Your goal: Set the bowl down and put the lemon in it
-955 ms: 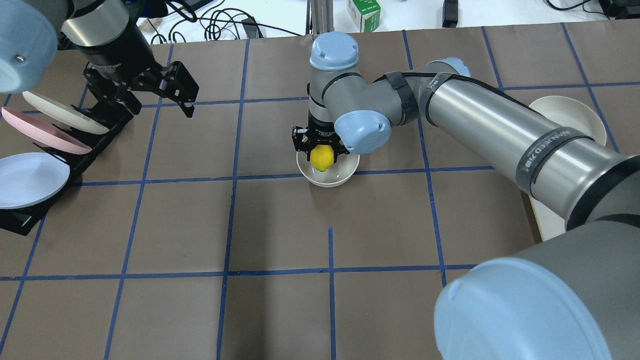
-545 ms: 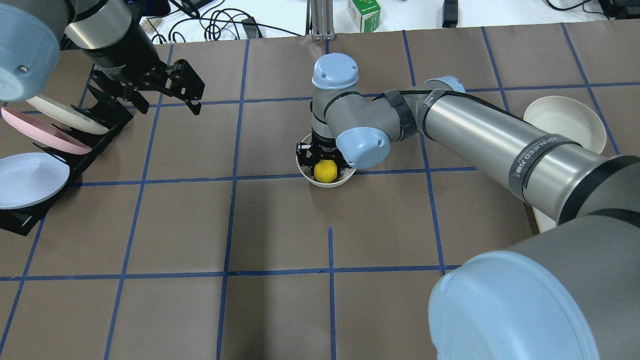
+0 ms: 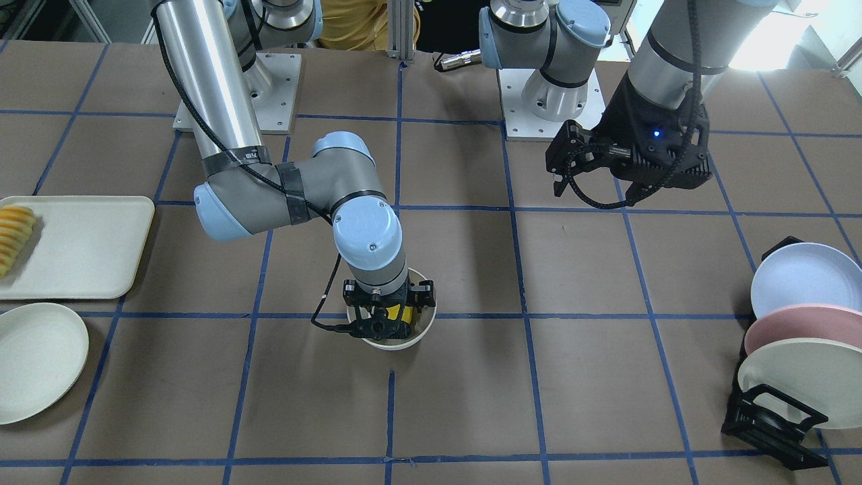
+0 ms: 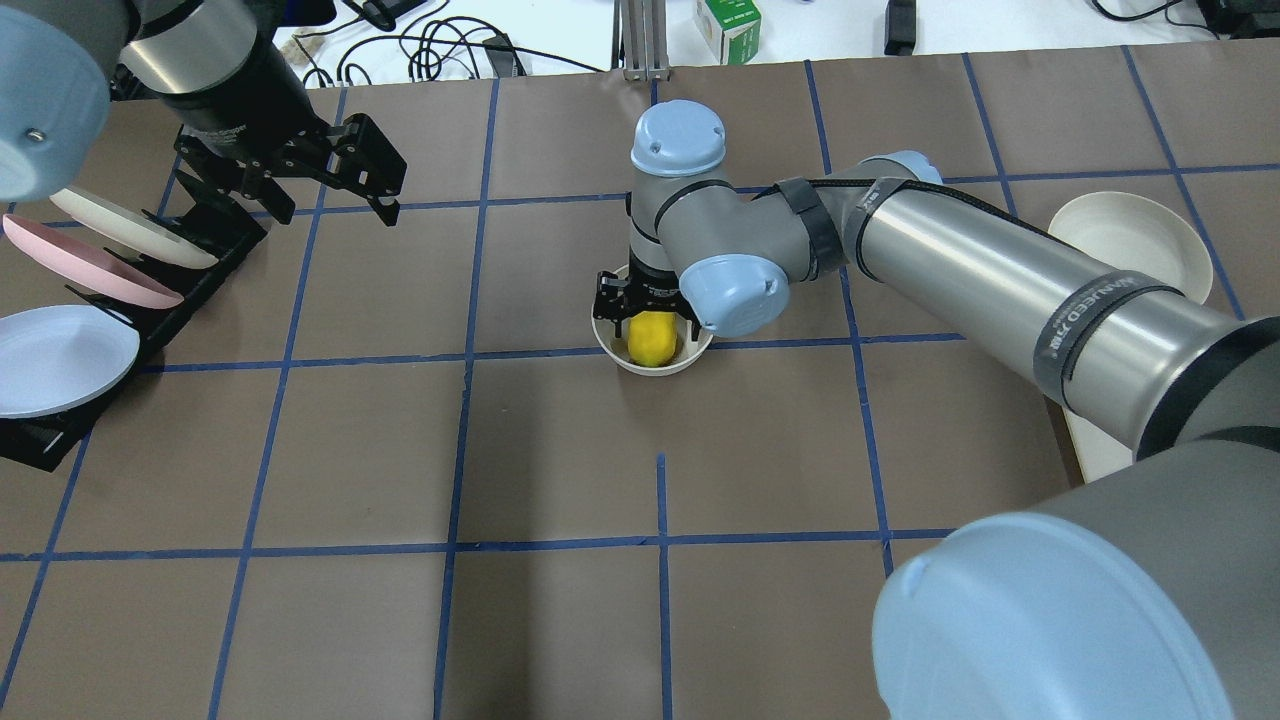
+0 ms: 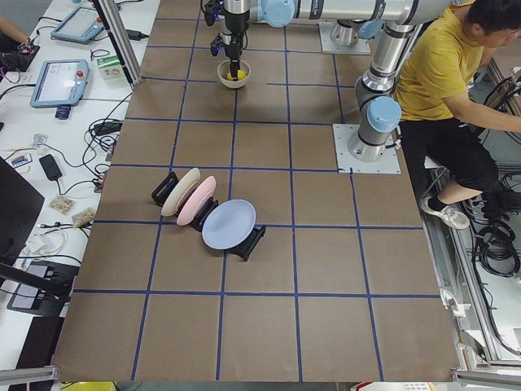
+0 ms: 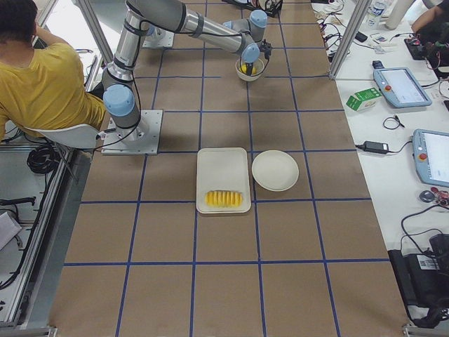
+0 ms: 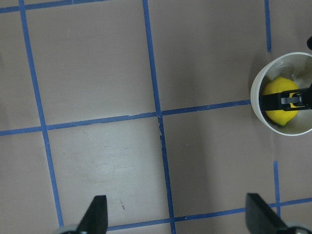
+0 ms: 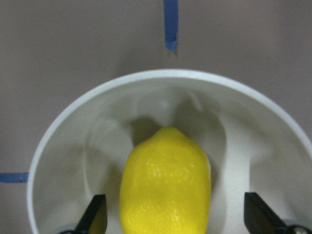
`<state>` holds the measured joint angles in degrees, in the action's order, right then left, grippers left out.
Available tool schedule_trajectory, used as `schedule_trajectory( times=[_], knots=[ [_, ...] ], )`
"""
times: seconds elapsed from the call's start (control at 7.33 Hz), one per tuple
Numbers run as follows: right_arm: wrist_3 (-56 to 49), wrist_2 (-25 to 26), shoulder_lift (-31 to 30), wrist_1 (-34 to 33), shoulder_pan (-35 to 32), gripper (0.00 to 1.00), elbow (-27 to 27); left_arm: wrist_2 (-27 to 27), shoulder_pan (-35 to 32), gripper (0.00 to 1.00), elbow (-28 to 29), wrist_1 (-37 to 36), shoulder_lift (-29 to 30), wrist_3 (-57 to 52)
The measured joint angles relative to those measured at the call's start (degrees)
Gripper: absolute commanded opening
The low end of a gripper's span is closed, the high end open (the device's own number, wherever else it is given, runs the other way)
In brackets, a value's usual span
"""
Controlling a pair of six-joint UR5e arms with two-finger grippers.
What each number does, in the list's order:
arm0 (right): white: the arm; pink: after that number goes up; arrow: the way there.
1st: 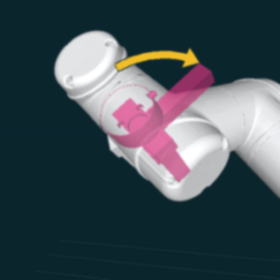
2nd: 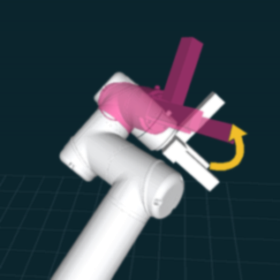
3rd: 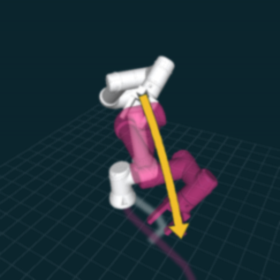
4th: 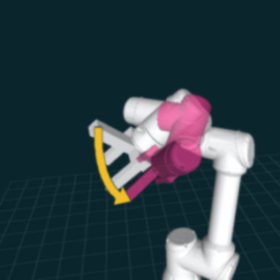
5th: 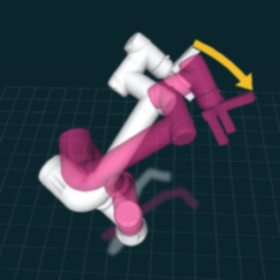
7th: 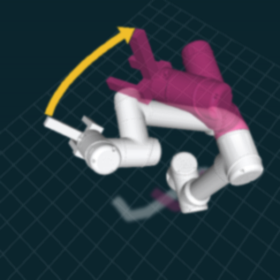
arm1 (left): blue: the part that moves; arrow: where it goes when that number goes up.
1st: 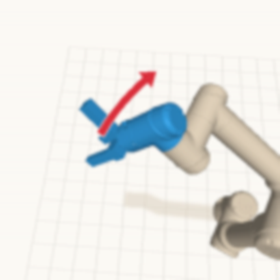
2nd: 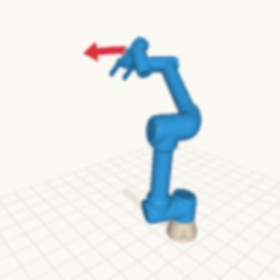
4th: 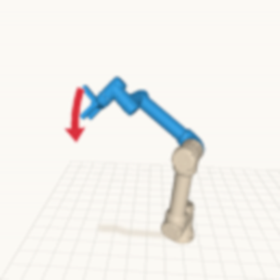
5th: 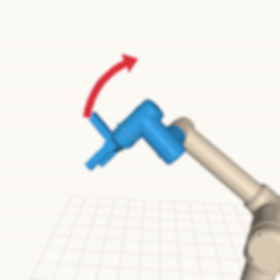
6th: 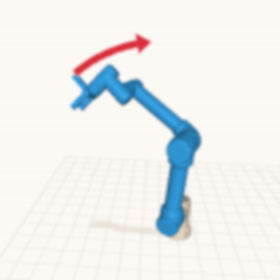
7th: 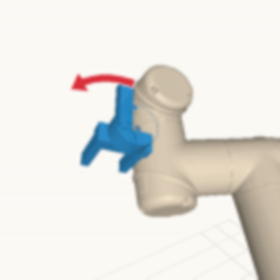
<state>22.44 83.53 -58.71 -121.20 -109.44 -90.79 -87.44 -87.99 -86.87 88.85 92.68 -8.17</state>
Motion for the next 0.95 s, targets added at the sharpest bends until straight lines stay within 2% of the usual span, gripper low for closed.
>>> schedule_trajectory(
  times=[0.41, 0.95],
  knots=[
    [-0.60, 1.34, -7.02, 6.25, 3.79, 1.00, 0.54, -0.03, 0.04, 1.00, 0.06, 0.06, -0.15, 0.02],
    [-3.91, 1.44, -19.09, 19.15, 15.43, 1.00, 0.24, -2.14, 0.34, 1.00, 1.40, 2.73, -0.27, 0.05]
  ],
)
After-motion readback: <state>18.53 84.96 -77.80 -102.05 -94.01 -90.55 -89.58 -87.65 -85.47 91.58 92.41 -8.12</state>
